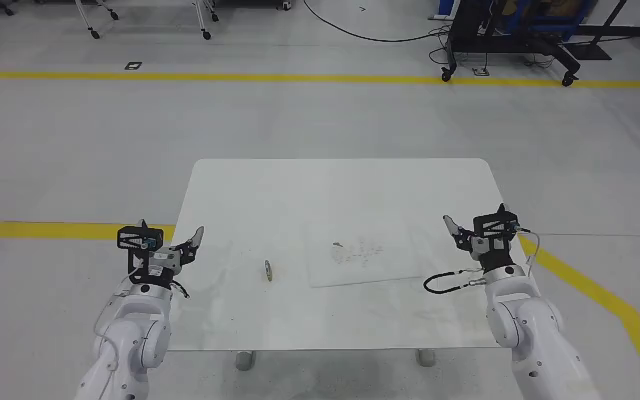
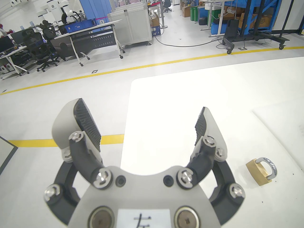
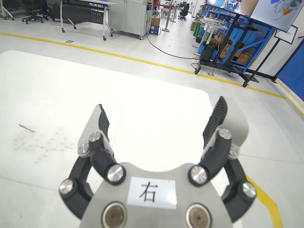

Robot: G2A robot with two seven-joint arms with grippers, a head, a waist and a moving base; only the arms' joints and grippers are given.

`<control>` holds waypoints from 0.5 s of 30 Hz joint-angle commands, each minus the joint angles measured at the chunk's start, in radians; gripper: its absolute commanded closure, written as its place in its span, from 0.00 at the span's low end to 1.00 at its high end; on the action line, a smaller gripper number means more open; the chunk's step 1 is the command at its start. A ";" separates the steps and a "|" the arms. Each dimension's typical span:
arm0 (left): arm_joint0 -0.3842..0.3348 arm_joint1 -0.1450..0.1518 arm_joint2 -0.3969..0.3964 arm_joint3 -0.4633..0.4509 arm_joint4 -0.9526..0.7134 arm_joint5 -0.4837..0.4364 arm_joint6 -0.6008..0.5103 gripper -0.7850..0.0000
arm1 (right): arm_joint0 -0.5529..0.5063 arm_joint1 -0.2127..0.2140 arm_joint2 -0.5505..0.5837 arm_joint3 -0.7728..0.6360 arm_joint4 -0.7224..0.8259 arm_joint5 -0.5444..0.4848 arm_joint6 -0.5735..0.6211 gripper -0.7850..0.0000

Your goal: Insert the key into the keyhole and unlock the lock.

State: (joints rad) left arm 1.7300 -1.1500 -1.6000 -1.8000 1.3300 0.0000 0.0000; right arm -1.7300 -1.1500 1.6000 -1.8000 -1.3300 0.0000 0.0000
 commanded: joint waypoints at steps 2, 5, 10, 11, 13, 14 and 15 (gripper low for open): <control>0.000 0.000 0.000 0.000 0.000 0.000 0.000 0.00 | 0.000 0.000 0.000 0.000 0.000 0.000 0.000 0.00; 0.000 0.000 0.000 0.000 0.000 0.000 0.000 0.00 | 0.025 0.002 -0.025 -0.003 -0.036 -0.053 0.028 0.00; 0.000 0.000 0.000 0.000 0.000 0.000 0.000 0.00 | 0.169 0.001 -0.132 0.053 -0.092 -0.203 0.128 0.00; 0.000 0.000 0.000 0.000 0.000 0.000 0.000 0.00 | 0.197 -0.001 -0.157 0.065 -0.101 -0.232 0.143 0.00; 0.000 0.000 0.000 0.000 0.000 0.000 0.000 0.00 | 0.248 -0.003 -0.203 0.093 -0.113 -0.295 0.171 0.00; 0.000 0.000 0.000 0.000 0.000 0.000 0.000 0.00 | 0.273 -0.004 -0.223 0.108 -0.119 -0.326 0.186 0.00; 0.000 0.000 0.000 0.000 0.000 0.000 0.000 0.00 | 0.298 -0.005 -0.243 0.124 -0.125 -0.358 0.202 0.00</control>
State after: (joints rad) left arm 1.7300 -1.1500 -1.6000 -1.8000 1.3300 0.0000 0.0000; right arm -1.4570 -1.1543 1.3753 -1.6902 -1.4504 -0.3257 0.1878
